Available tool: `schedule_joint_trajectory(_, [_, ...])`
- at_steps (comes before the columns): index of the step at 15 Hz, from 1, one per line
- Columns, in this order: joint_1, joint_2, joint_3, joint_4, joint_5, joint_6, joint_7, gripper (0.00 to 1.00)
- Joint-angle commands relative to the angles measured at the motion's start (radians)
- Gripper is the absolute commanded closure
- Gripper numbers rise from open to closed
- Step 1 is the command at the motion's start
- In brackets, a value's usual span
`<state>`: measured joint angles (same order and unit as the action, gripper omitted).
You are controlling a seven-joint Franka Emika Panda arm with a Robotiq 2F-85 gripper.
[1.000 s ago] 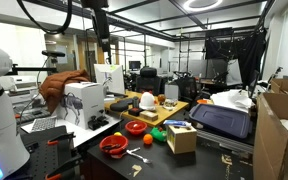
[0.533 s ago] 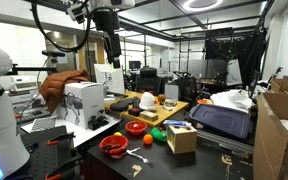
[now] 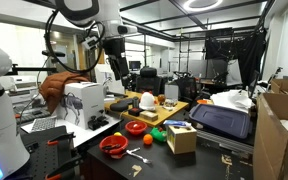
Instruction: Remove the pliers from the red bowl
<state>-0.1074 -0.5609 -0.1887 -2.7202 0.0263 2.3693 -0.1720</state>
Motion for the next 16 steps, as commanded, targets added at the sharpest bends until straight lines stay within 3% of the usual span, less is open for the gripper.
schedule_joint_trajectory(1, [0.02, 0.132, 0.026, -0.001, 0.016, 0.133, 0.036, 0.0])
schedule_joint_trajectory(9, [0.051, 0.477, 0.061, 0.071, 0.03, 0.391, 0.074, 0.0])
schedule_joint_trajectory(16, [0.055, 0.72, 0.121, 0.161, 0.061, 0.432, 0.139, 0.0])
